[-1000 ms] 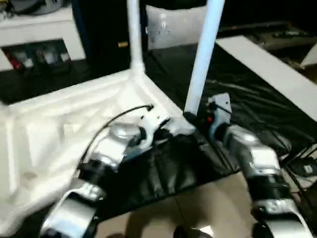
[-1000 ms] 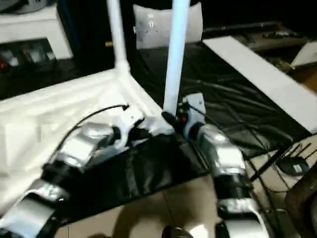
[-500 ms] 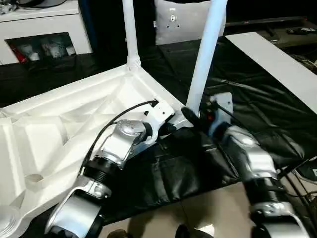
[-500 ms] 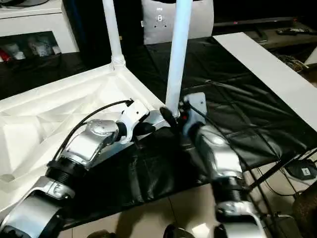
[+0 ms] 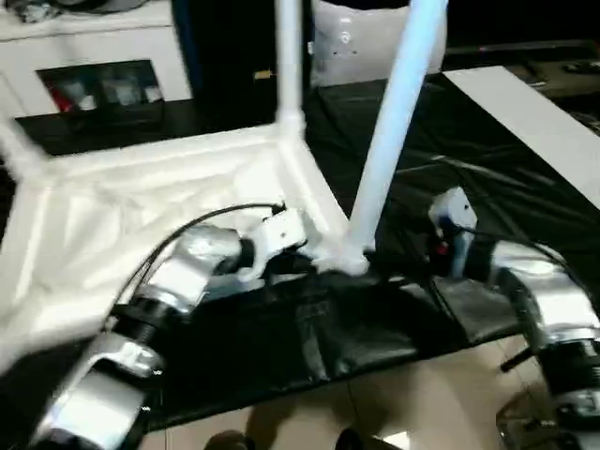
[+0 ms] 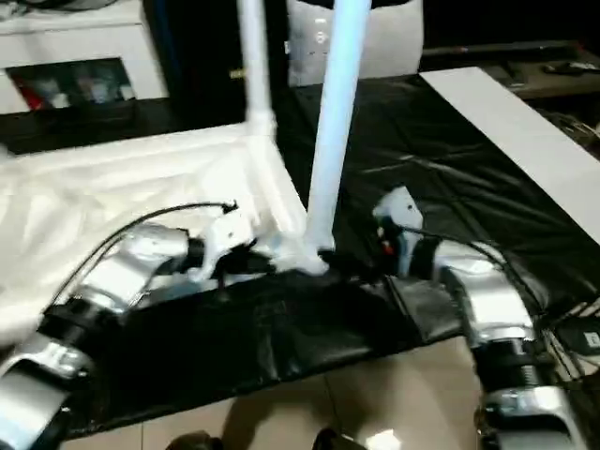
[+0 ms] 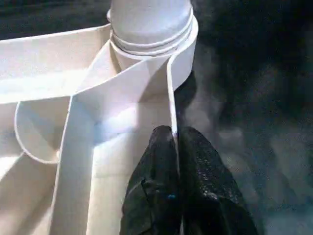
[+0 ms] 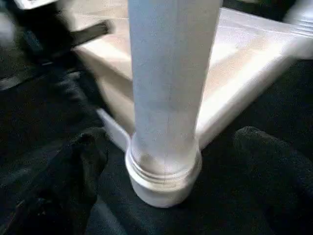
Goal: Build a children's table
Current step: Rotate leg to tighten
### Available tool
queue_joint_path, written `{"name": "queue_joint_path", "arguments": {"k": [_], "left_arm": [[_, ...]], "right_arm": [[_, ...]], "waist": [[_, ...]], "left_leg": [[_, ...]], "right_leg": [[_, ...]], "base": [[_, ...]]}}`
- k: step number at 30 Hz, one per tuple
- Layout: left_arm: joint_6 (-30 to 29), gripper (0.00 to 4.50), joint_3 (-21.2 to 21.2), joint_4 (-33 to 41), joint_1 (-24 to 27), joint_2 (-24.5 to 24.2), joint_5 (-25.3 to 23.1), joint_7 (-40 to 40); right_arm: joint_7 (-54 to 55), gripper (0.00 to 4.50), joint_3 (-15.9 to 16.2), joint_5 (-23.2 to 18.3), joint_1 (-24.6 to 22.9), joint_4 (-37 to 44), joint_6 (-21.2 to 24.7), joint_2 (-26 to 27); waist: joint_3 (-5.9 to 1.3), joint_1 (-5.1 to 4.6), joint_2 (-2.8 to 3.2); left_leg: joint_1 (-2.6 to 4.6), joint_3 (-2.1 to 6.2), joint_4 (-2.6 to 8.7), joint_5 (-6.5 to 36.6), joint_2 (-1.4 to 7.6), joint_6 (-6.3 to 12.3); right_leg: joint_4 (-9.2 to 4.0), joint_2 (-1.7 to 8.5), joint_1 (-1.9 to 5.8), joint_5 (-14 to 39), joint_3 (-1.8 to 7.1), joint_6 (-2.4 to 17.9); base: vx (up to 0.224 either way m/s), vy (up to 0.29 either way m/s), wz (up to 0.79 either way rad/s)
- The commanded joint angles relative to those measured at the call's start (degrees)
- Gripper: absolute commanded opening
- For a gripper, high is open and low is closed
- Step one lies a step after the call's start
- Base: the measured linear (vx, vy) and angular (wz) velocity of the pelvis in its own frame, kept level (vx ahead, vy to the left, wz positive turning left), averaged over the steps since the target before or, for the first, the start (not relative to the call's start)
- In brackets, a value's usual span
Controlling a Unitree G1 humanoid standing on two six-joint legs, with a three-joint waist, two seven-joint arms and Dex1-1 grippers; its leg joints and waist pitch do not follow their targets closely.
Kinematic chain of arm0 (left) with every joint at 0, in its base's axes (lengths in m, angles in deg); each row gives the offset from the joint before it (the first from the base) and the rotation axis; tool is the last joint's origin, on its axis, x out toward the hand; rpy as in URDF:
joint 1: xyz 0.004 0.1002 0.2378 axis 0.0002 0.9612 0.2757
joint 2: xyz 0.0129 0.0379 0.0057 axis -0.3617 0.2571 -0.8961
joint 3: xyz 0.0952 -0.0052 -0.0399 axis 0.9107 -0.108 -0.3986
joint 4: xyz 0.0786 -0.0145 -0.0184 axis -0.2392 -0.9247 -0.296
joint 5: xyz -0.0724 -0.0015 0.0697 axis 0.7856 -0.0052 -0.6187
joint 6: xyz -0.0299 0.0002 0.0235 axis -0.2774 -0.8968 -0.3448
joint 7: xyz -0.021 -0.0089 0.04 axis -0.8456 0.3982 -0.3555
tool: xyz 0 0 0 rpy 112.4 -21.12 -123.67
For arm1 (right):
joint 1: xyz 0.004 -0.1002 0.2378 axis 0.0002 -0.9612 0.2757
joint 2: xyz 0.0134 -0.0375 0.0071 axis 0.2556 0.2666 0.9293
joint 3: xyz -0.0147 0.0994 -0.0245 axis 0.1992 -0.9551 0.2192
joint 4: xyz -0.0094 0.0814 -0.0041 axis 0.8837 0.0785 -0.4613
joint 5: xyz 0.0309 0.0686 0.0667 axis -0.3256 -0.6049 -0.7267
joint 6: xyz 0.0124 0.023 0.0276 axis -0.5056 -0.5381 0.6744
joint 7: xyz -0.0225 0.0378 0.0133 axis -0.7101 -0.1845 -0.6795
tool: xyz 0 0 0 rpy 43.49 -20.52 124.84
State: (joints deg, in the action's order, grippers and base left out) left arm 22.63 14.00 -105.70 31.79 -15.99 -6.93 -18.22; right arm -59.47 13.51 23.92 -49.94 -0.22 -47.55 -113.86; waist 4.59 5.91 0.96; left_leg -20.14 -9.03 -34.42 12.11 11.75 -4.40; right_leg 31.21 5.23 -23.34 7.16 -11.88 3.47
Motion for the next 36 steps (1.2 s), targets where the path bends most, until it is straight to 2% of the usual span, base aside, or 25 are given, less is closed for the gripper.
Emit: {"name": "queue_joint_path", "arguments": {"k": [1,4,5,11,30,36], "left_arm": [[3.4,0.00,2.6,1.0,-0.3,0.0,-0.2,-4.0],[4.5,0.00,3.7,1.7,-0.1,-1.4,0.0,-7.6],[4.9,0.00,4.0,1.8,0.0,-1.8,0.0,-8.4],[8.2,0.00,5.1,2.2,0.2,-3.3,0.6,-13.6],[9.3,0.00,4.6,-0.1,-0.7,-3.0,0.6,-14.3],[7.1,0.00,3.5,0.1,-0.5,-2.2,1.1,-12.8]], "right_arm": [[-3.8,4.44,1.1,-0.8,-0.4,1.0,-0.6,-0.8],[-7.6,4.17,2.3,-1.7,-0.5,1.0,-0.7,-1.6],[-8.4,4.17,2.7,-1.8,-0.5,1.0,-0.9,-1.8],[-14.9,3.59,5.3,-2.9,-0.5,1.1,-0.4,-2.3],[-19.0,2.00,6.8,-3.8,-0.7,0.9,1.9,-3.1],[-17.3,1.94,6.5,-4.8,-2.3,3.2,4.7,-2.3]], "waist": [[-4.93,-0.01,-0.47],[-4.93,0.47,-0.45],[-4.89,0.61,-0.63],[-4.85,0.74,-0.72],[-4.92,1.12,-0.61],[-4.93,1.45,-0.62]], "left_leg": [[-0.01,0.26,3.50,4.8,2.31,7.17],[0.12,0.20,3.54,4.6,2.46,7.14],[0.12,0.19,3.58,4.6,2.47,7.11],[0.10,0.11,3.64,5.4,2.29,6.37],[0.12,0.11,3.63,5.2,2.30,5.62],[0.09,0.03,3.59,4.9,2.27,5.61]], "right_leg": [[-3.15,4.40,4.31,18.4,4.39,3.8],[-3.05,4.50,4.21,18.3,4.50,4.2],[-3.04,4.53,4.24,18.6,4.48,4.3],[-3.37,4.52,4.28,20.9,4.43,3.1],[-3.54,4.37,4.27,21.7,4.29,2.2],[-3.51,4.33,4.34,21.3,4.33,2.2]], "base": [[0.000,0.000,0.00],[0.000,0.000,0.00],[0.000,0.000,0.00],[0.000,0.000,0.00],[0.000,0.000,0.00],[0.000,0.000,0.00]]}}
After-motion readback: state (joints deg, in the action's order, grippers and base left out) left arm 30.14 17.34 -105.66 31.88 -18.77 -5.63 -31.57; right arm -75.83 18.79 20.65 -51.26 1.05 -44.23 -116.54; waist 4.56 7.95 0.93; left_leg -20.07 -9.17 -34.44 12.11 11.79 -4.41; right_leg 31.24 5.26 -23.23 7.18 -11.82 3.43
